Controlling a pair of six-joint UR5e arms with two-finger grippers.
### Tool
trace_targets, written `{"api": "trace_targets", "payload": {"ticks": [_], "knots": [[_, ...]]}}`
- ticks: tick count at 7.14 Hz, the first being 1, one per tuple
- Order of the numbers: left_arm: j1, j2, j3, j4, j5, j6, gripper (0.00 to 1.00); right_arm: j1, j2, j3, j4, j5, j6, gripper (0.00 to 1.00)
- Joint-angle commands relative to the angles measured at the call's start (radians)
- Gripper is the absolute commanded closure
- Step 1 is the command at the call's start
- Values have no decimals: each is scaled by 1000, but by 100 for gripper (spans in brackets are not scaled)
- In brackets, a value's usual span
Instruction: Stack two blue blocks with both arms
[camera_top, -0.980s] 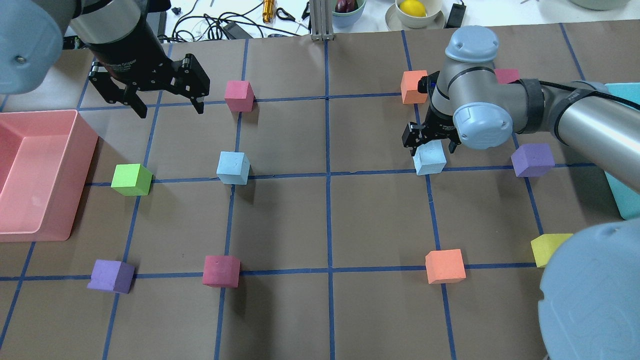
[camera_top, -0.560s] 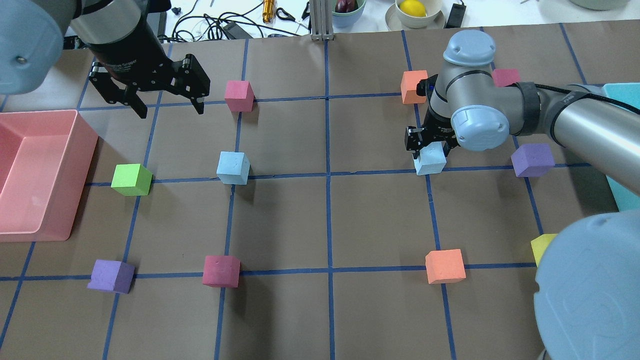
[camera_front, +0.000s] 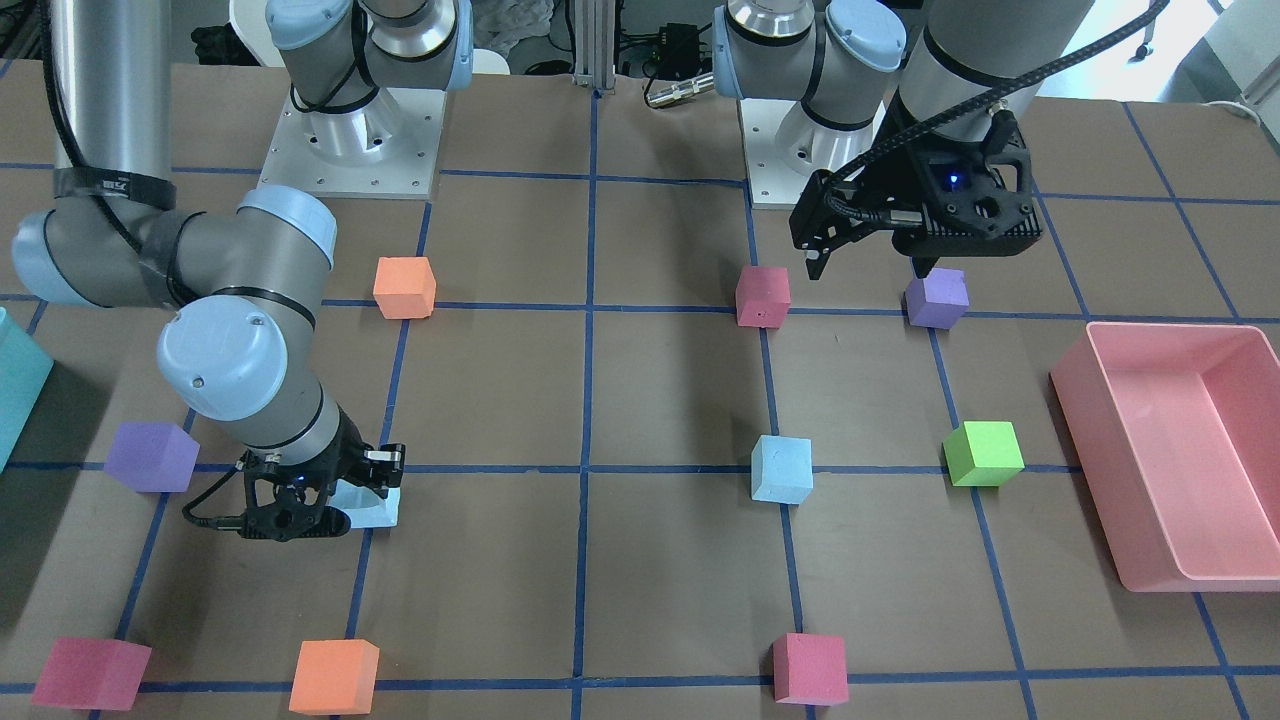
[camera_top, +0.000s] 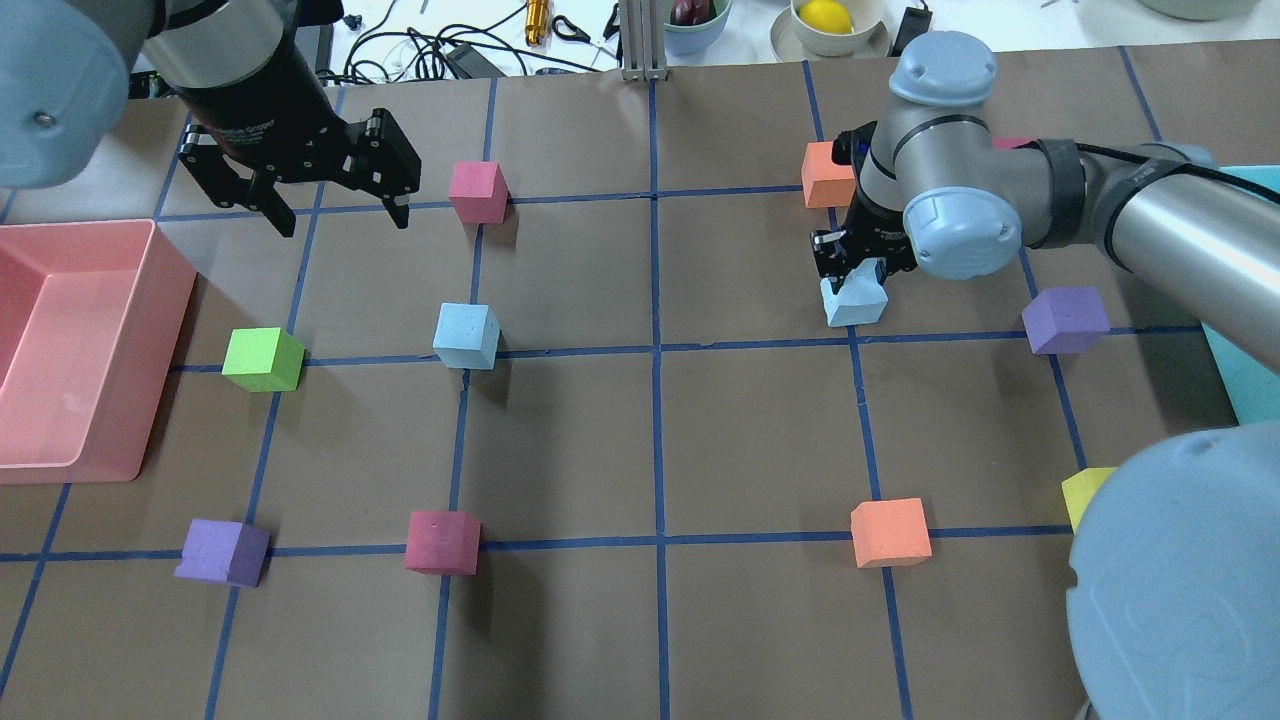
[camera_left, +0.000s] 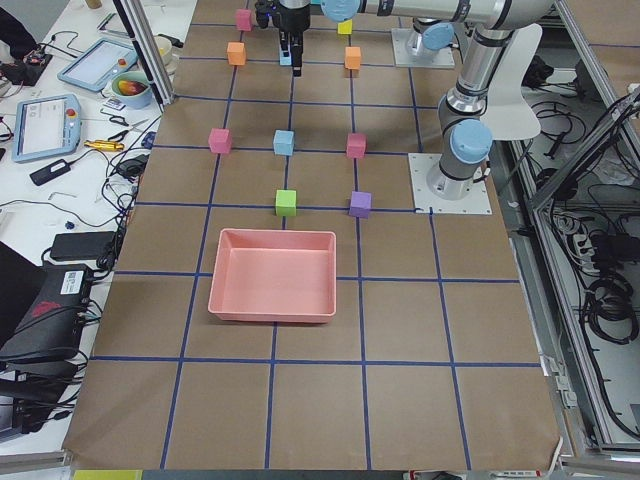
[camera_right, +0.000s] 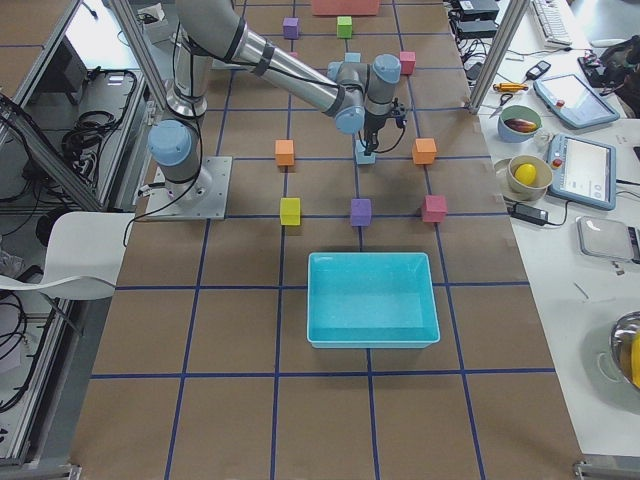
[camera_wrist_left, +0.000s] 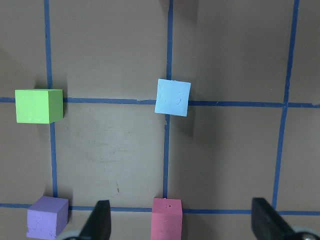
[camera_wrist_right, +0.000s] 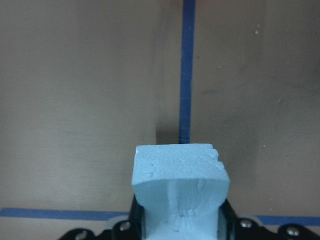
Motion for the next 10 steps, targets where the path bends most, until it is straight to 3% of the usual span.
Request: {"api": "trace_targets", "payload": {"ticks": [1, 5, 7, 10], "knots": [[-1, -1, -1, 0, 0, 0, 0, 39, 23, -134, 101, 70, 78, 92], [-2, -3, -1, 0, 0, -1, 0, 226, 203, -370, 153, 53, 303, 91], [-2, -1, -1, 0, 0, 0, 0, 282, 260, -410, 178, 10, 393, 86], [-4, -3, -3, 0, 0, 0, 0, 290, 271, -430, 178, 24, 425, 84]]}}
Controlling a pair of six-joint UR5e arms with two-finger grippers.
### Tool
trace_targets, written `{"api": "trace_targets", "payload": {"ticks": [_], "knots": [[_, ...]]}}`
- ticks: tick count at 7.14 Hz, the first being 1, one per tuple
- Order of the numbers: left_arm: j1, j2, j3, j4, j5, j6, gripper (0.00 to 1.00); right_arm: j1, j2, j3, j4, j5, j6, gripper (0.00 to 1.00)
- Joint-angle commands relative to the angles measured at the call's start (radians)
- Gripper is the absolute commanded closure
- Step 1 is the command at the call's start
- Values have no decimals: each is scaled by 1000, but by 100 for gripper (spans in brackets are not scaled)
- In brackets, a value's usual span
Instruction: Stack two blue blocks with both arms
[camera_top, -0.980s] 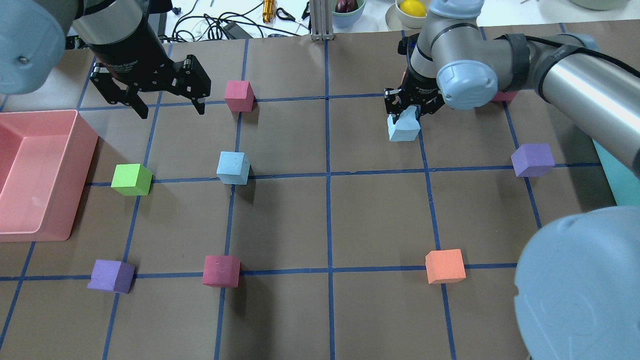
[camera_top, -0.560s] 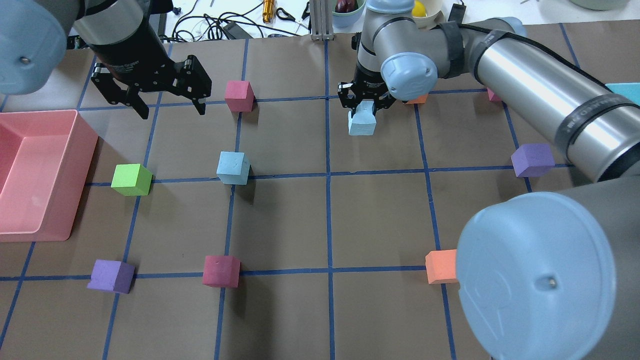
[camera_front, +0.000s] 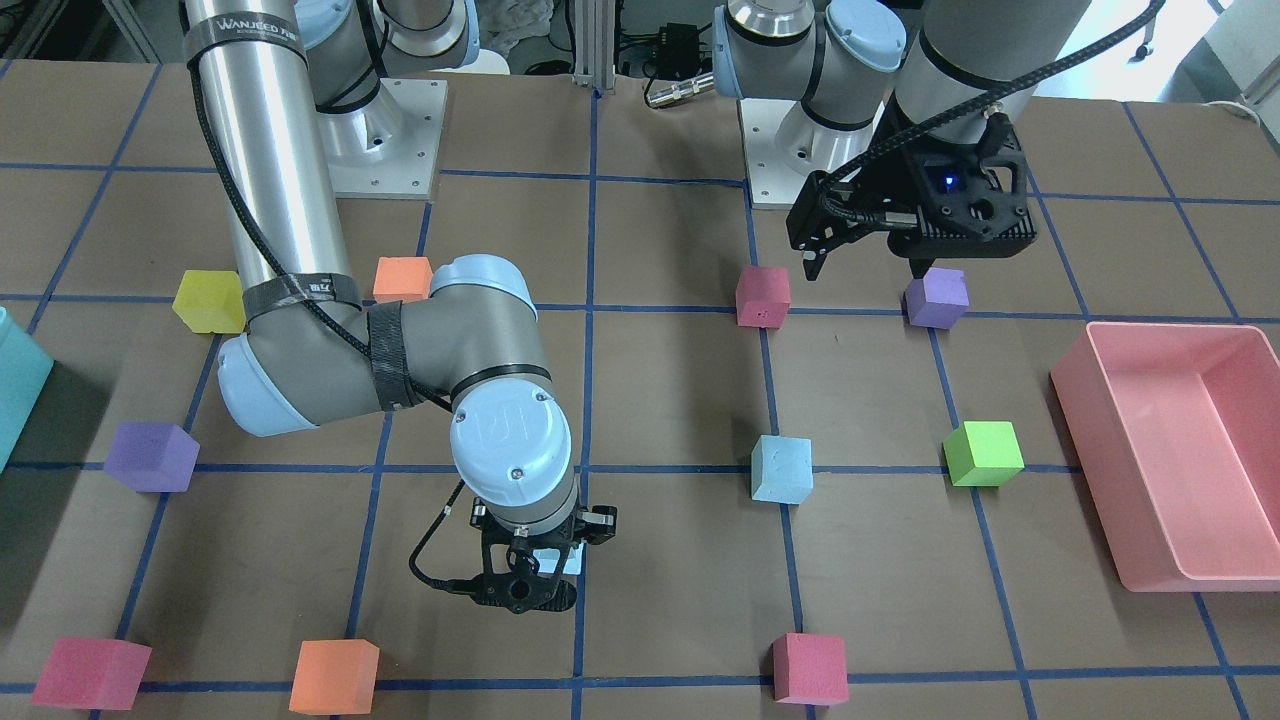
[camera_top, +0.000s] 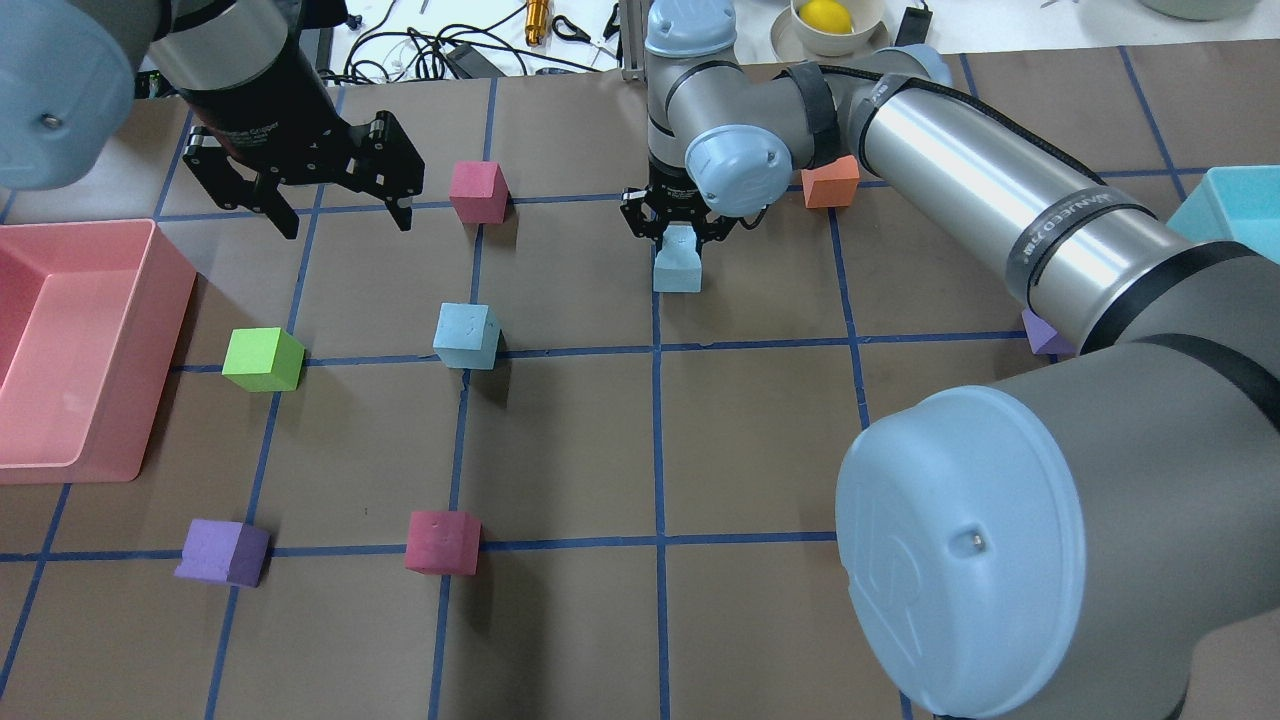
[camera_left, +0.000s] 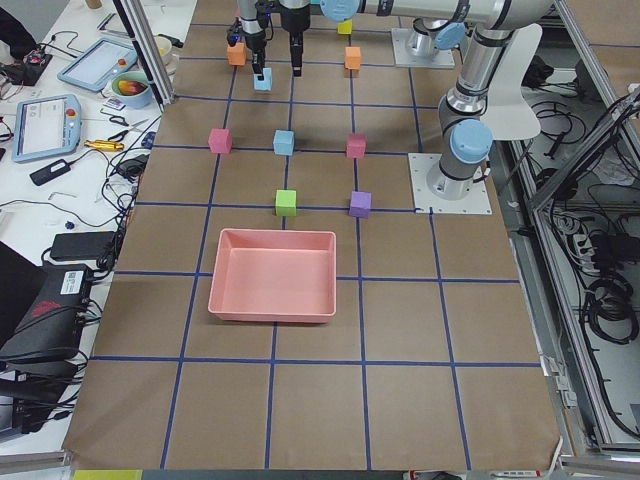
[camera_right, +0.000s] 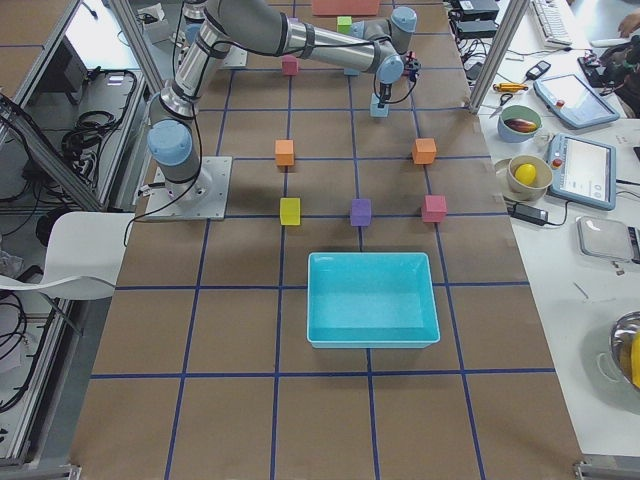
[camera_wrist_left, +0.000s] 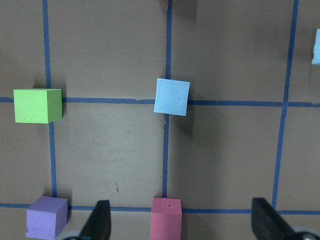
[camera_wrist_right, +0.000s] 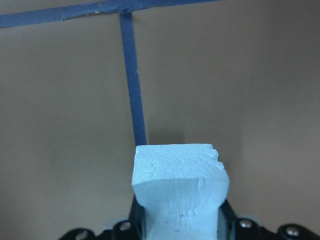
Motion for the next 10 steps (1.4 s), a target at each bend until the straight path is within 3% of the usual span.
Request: {"api": "trace_targets", "payload": {"ticks": [1, 6, 7, 8, 10], "knots": [[0, 1, -2, 0, 0, 0, 0, 7, 23, -41, 8, 3, 17, 83], [3, 5, -5, 0, 0, 2, 0, 16, 45, -56, 18, 3, 28, 77], [3, 7, -8, 0, 2, 2, 0, 16, 48, -56, 11, 3, 16, 45], [3, 10, -11, 0, 2, 2, 0, 16, 49, -56, 6, 3, 14, 30], [3, 9, -9, 0, 2, 2, 0, 16, 49, -55, 6, 3, 25, 12]]}}
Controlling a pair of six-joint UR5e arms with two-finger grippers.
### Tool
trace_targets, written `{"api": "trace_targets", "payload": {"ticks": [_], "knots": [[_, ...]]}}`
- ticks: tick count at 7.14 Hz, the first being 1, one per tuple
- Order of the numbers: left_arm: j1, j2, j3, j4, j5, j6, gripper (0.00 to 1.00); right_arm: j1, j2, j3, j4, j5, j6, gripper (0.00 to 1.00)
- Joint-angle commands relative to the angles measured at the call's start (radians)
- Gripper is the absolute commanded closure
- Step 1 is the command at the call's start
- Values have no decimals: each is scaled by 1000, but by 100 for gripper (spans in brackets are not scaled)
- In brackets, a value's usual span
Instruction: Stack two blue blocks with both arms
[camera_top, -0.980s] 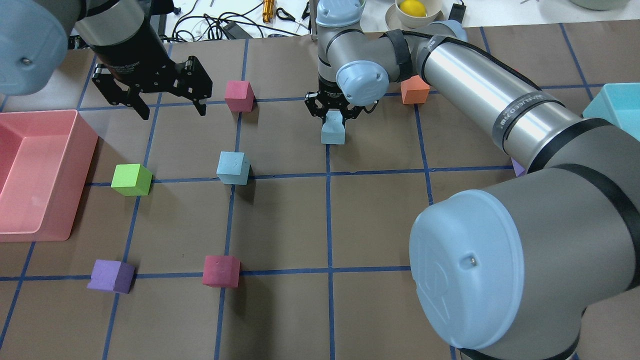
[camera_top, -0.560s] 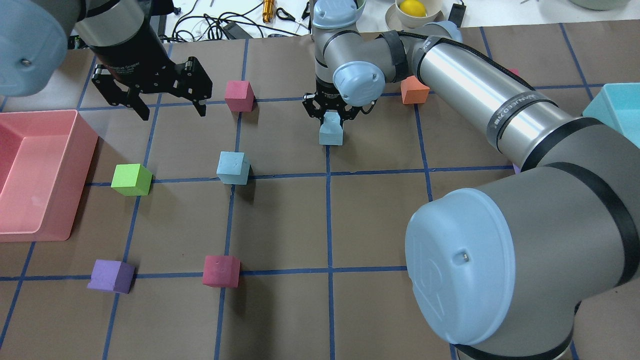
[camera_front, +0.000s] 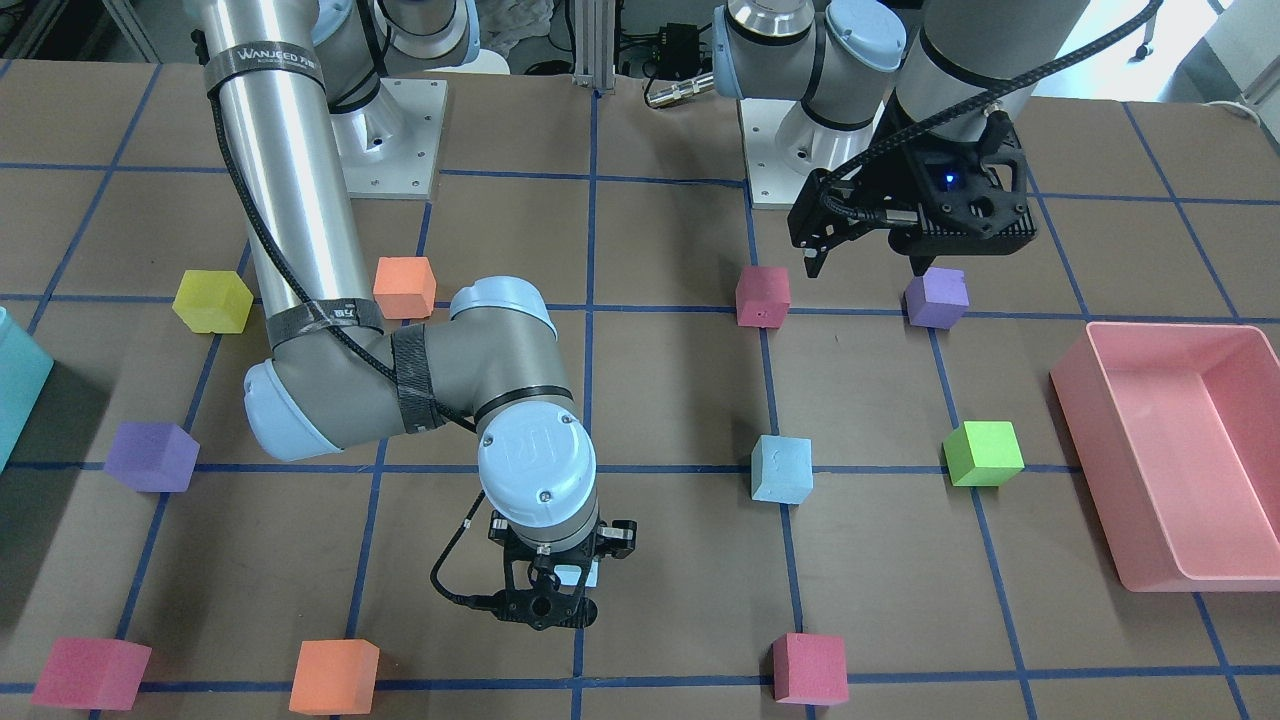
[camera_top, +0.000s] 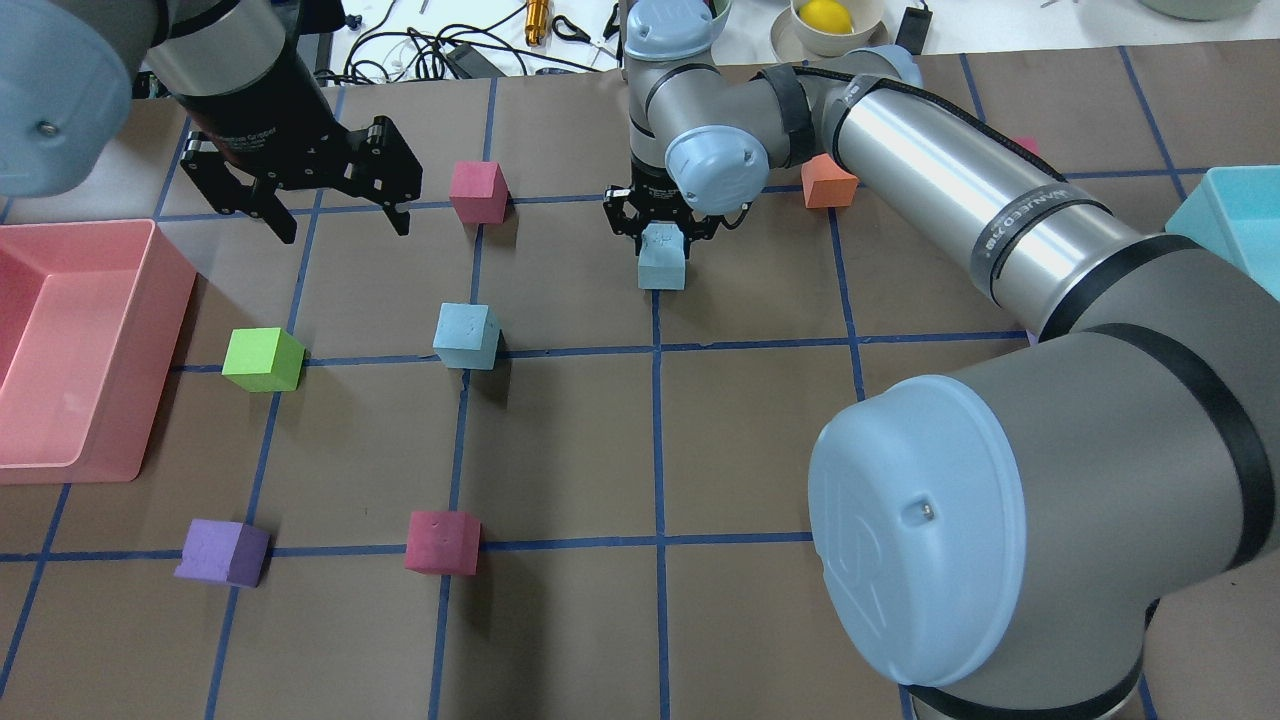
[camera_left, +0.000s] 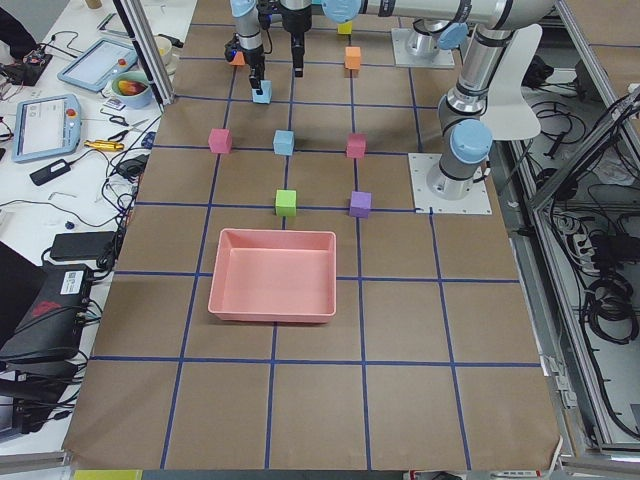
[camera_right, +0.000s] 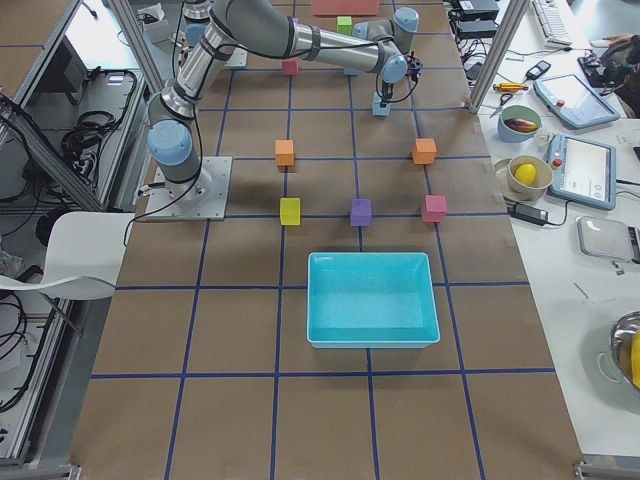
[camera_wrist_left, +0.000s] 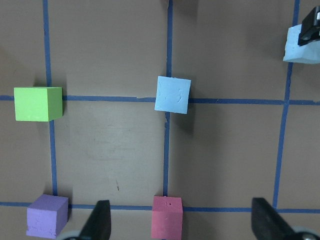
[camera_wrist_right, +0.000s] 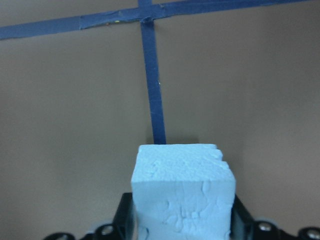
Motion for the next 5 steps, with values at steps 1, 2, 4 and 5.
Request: {"api": "trace_targets", "payload": {"ticks": [1, 2, 4, 5], "knots": [[0, -3, 2, 2, 0, 0, 0, 0, -1, -1, -1, -1, 3, 3], [0, -3, -3, 2, 0, -1, 0, 0, -6, -1, 1, -1, 4, 0], [0, -3, -3, 5, 0, 0, 0, -11, -18, -18, 10, -14, -12, 0], [0, -4, -6, 6, 0, 0, 0, -33, -56, -25, 45, -14, -31, 0]]}}
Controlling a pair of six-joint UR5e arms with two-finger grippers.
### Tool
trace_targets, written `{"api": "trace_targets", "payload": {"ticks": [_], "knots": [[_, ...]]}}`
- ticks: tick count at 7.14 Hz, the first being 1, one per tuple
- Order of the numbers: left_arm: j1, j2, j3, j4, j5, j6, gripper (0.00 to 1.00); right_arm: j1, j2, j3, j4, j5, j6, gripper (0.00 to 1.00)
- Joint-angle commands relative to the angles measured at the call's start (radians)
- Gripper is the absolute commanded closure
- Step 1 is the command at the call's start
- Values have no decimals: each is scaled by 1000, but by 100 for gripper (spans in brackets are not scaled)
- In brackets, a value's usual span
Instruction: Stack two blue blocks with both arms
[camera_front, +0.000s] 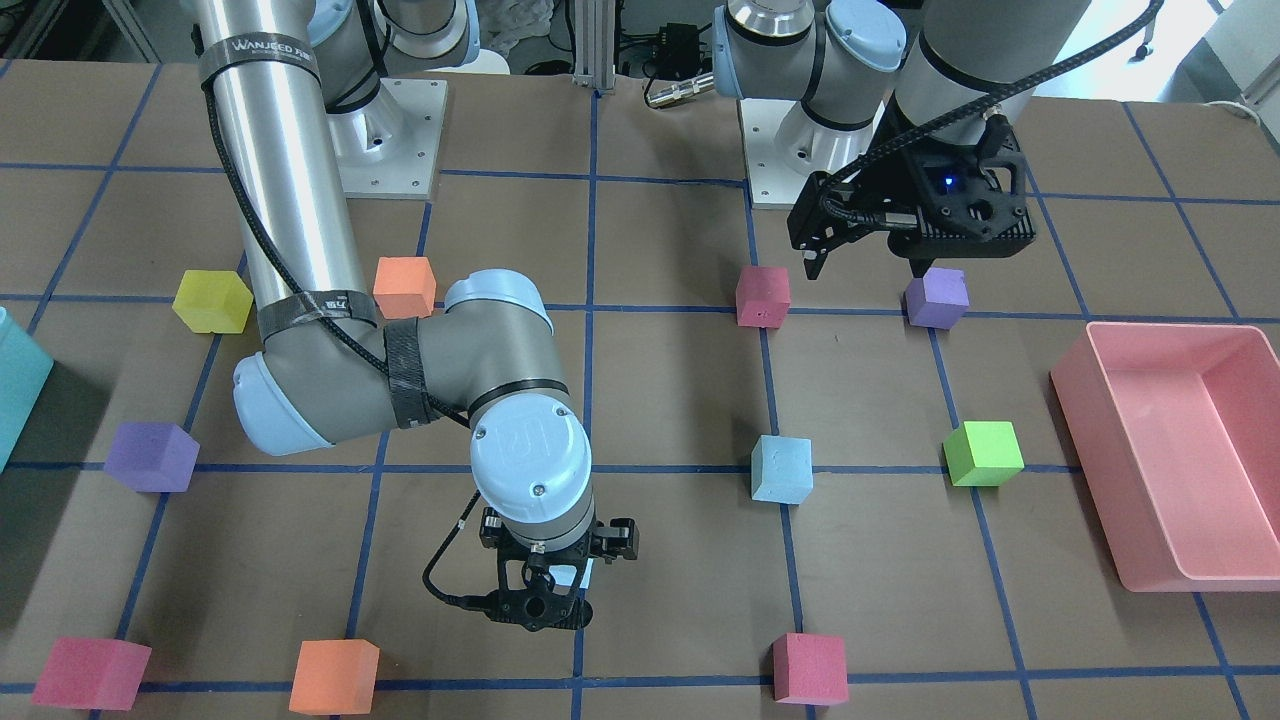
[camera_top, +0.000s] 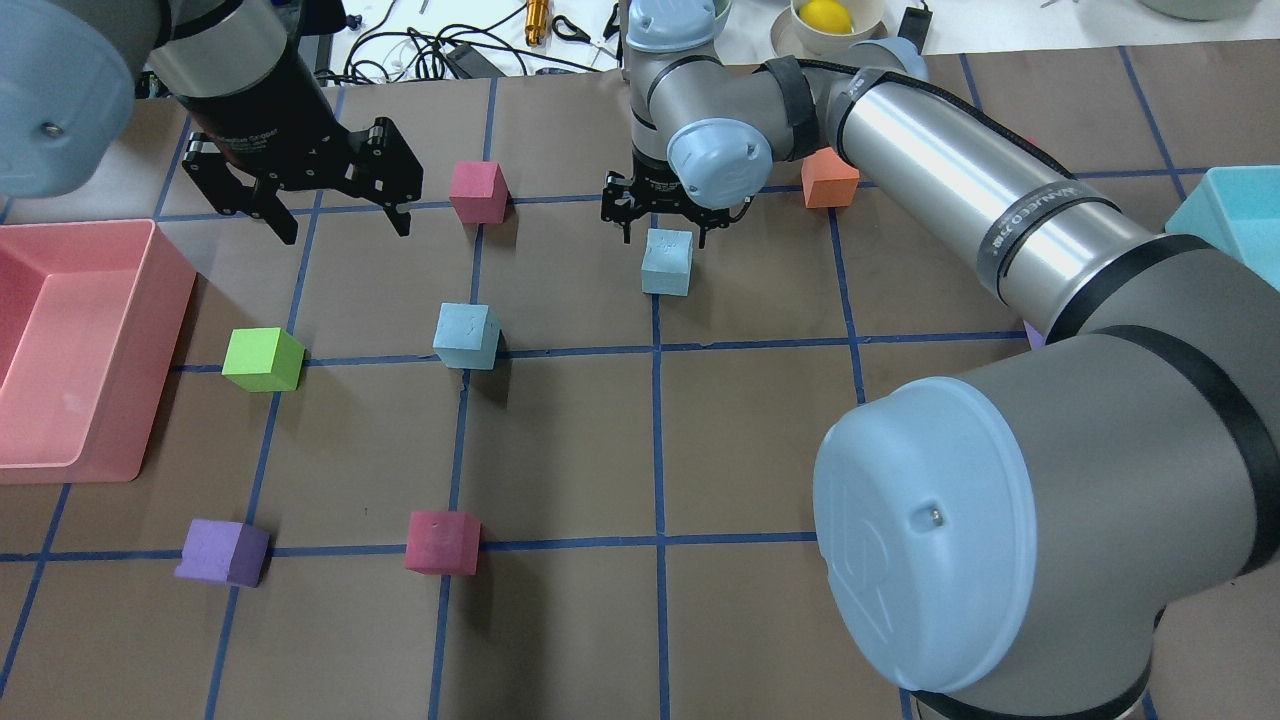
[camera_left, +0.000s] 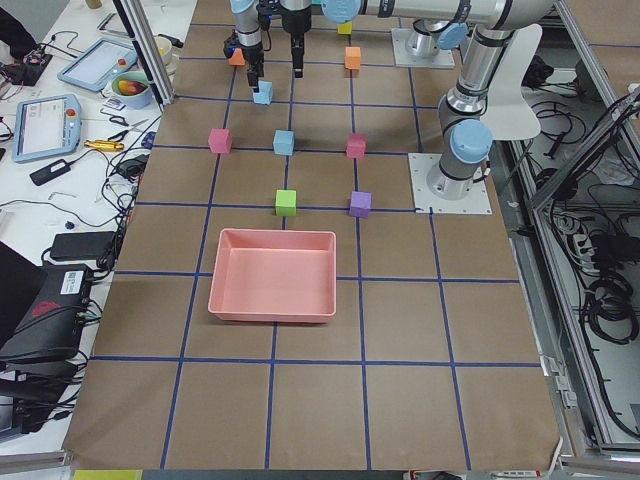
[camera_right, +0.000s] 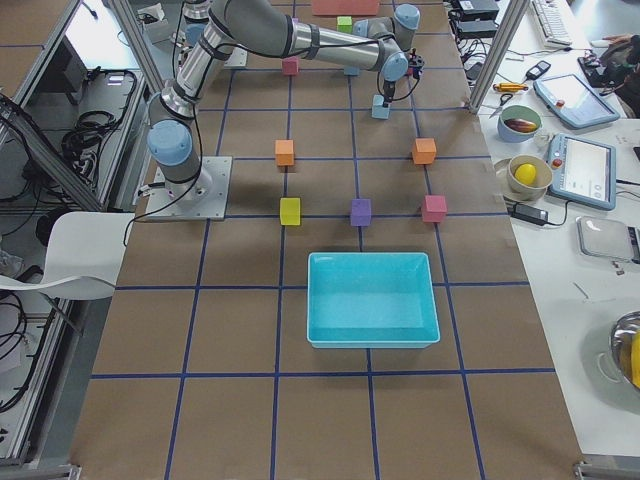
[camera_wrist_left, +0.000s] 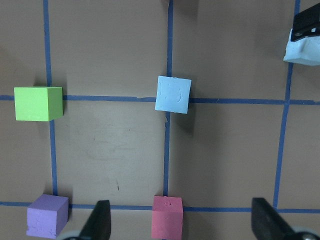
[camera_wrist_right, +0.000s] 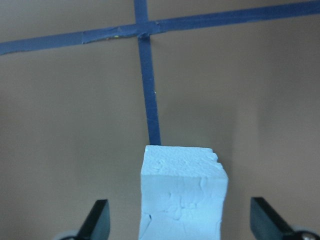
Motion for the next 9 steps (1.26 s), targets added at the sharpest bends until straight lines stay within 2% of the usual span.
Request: {"api": "trace_targets", "payload": {"ticks": [1, 3, 4, 5, 7, 8, 9], "knots": [[2, -8, -4, 5, 0, 2, 0, -58, -63, -10, 85, -6, -44, 0], [5, -53, -10, 7, 0, 26, 0, -173, -195, -3, 219, 9, -122, 0], [3, -95, -36, 37, 2, 23, 0, -202, -252, 0, 271, 11, -223, 0], [5, -119, -86, 110, 3, 25, 0, -239, -305, 8, 308, 5, -241, 0], [5, -191, -188, 304, 15, 28, 0, -299, -454, 126, 322, 0, -421, 0], [3, -225, -226, 347, 27, 32, 0, -319, -540, 187, 324, -5, -434, 0], [3, -248, -255, 413, 29, 34, 0, -315, -609, 217, 377, -9, -423, 0]]}}
